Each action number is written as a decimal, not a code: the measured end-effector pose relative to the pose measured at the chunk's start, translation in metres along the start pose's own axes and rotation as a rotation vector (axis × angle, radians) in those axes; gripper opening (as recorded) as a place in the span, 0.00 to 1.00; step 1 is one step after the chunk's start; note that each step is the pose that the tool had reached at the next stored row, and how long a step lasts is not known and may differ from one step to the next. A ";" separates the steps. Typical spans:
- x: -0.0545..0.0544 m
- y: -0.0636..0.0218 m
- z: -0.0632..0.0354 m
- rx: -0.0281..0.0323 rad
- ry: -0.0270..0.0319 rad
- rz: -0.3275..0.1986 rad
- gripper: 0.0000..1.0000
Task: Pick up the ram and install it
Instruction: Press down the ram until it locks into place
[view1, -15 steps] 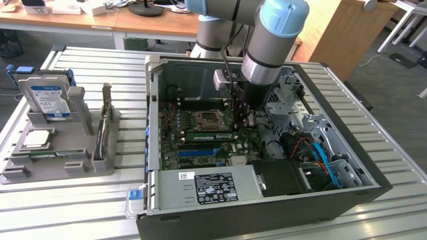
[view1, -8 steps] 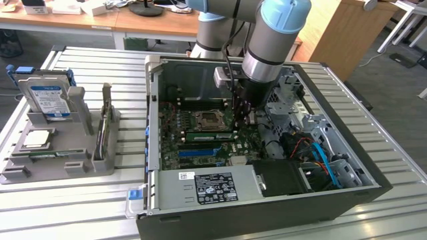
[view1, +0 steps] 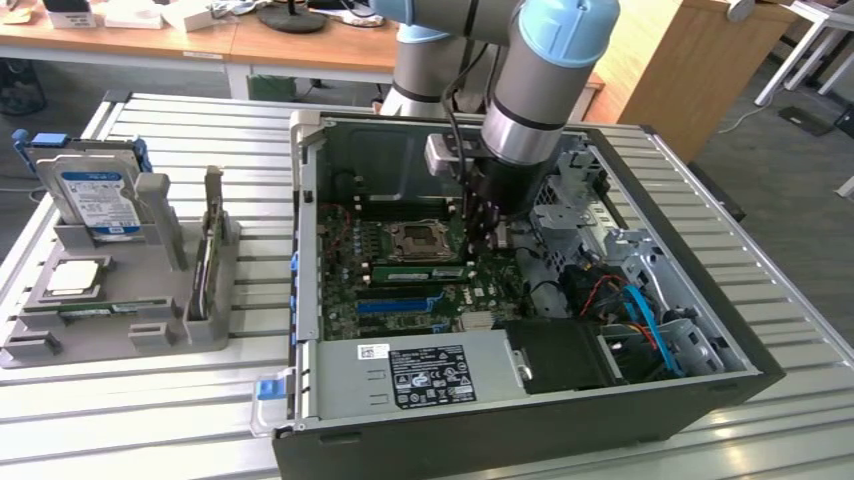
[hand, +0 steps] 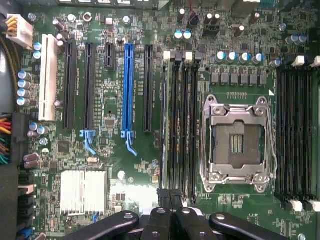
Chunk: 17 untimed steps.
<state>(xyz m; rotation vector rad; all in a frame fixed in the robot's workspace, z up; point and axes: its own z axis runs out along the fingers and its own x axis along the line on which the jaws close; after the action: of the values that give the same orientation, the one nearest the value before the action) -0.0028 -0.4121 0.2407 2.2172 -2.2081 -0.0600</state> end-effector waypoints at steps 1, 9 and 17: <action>0.000 0.0020 0.0001 0.0000 0.0000 0.000 0.11; 0.000 0.0201 0.0007 0.0004 -0.0001 0.000 0.11; 0.000 0.0379 0.0014 0.0004 0.0000 0.000 0.11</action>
<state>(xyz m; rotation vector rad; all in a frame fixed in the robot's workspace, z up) -0.0408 -0.4121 0.2407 2.2174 -2.2083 -0.0595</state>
